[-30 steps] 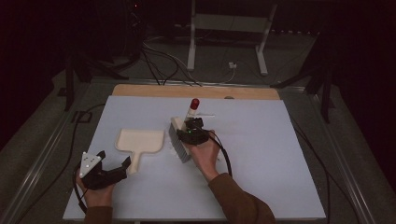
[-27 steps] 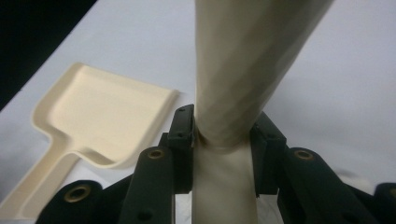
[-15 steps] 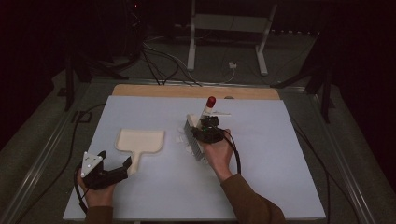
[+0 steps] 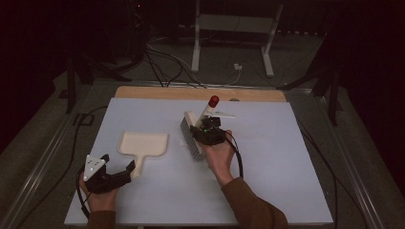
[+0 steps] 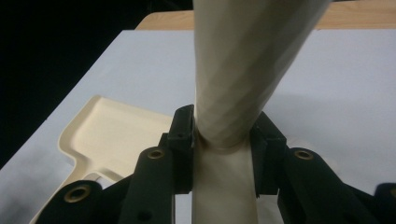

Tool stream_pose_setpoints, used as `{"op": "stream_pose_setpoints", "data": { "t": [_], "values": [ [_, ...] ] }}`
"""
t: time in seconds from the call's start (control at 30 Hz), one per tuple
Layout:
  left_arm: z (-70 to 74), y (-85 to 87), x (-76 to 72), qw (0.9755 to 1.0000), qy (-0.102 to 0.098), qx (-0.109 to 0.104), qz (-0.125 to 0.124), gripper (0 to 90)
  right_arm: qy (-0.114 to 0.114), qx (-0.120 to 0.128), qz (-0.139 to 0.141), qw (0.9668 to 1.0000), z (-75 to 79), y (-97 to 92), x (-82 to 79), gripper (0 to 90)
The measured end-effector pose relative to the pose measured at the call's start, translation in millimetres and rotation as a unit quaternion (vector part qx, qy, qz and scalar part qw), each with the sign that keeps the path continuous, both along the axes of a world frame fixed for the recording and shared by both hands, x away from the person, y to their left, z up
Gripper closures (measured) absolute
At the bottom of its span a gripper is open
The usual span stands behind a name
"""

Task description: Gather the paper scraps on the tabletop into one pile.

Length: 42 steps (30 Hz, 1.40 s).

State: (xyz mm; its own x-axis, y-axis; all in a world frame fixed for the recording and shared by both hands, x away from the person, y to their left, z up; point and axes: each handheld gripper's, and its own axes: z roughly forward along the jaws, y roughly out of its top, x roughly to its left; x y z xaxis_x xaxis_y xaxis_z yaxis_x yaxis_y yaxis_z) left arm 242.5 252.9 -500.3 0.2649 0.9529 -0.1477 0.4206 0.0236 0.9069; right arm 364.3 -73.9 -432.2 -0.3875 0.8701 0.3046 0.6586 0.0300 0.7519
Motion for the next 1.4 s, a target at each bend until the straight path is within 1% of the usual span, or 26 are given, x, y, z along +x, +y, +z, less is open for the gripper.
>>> {"op": "stream_pose_setpoints", "data": {
  "t": [0.1,0.2,0.27,0.37,0.4,0.47,0.57,0.63,0.7,0.77,0.83,0.93,1.13,1.23,1.4],
  "values": [
    [0.1,0.3,-0.3,1.0000,-0.001,-0.002,0.001,0.5,0.009,-0.002,0.002,1.0000,-7.3,12.3,2.6,67.3],
    [0.1,1.5,-0.3,1.0000,-0.001,-0.003,0.001,0.5,0.029,0.007,-0.002,0.9996,-17.0,21.4,8.0,67.2],
    [0.1,1.7,-0.2,1.0000,-0.001,-0.003,0.001,0.5,0.037,0.003,-0.007,0.9993,-23.6,25.9,12.2,67.2],
    [0.2,1.8,-0.4,1.0000,-0.001,-0.003,0.000,0.5,0.055,-0.002,-0.023,0.9982,-32.2,27.6,18.4,67.3],
    [0.2,1.9,-0.4,1.0000,-0.002,-0.003,0.000,0.5,0.054,-0.008,-0.028,0.9981,-33.3,26.4,19.5,67.3],
    [0.1,2.4,-0.4,1.0000,0.000,-0.004,0.000,0.5,0.061,-0.014,-0.033,0.9975,-32.9,22.8,20.6,67.3],
    [0.0,1.8,-0.3,1.0000,-0.001,-0.004,0.000,0.5,0.051,-0.035,-0.042,0.9972,-32.1,15.7,19.9,67.4],
    [0.1,1.2,-0.4,1.0000,-0.001,-0.003,-0.001,0.5,0.053,-0.039,-0.048,0.9967,-31.1,11.2,19.4,67.4],
    [0.1,0.9,-0.4,1.0000,-0.001,-0.004,-0.001,0.5,0.044,-0.051,-0.049,0.9965,-30.3,5.0,18.4,67.4],
    [-0.2,1.0,-0.3,1.0000,0.000,-0.004,-0.001,0.5,0.045,-0.053,-0.054,0.9961,-29.4,0.1,16.3,67.4],
    [-0.4,0.9,-0.1,1.0000,0.001,-0.004,-0.001,0.6,0.038,-0.063,-0.055,0.9957,-29.7,-5.0,13.7,67.4],
    [-0.2,0.5,-0.5,1.0000,0.000,-0.003,-0.002,0.5,0.035,-0.072,-0.056,0.9952,-29.1,-10.5,11.1,67.4],
    [-0.6,0.6,0.0,1.0000,0.001,-0.004,-0.001,0.6,0.030,-0.098,-0.058,0.9931,-25.8,-20.3,6.8,67.4],
    [-0.8,-0.1,0.5,1.0000,0.002,-0.002,-0.003,0.6,0.026,-0.096,-0.056,0.9935,-22.8,-24.1,3.9,67.4],
    [-0.7,-0.1,0.4,1.0000,0.002,-0.002,-0.002,0.6,0.019,-0.074,-0.041,0.9962,-14.8,-22.9,-1.0,67.3]
  ]
}}
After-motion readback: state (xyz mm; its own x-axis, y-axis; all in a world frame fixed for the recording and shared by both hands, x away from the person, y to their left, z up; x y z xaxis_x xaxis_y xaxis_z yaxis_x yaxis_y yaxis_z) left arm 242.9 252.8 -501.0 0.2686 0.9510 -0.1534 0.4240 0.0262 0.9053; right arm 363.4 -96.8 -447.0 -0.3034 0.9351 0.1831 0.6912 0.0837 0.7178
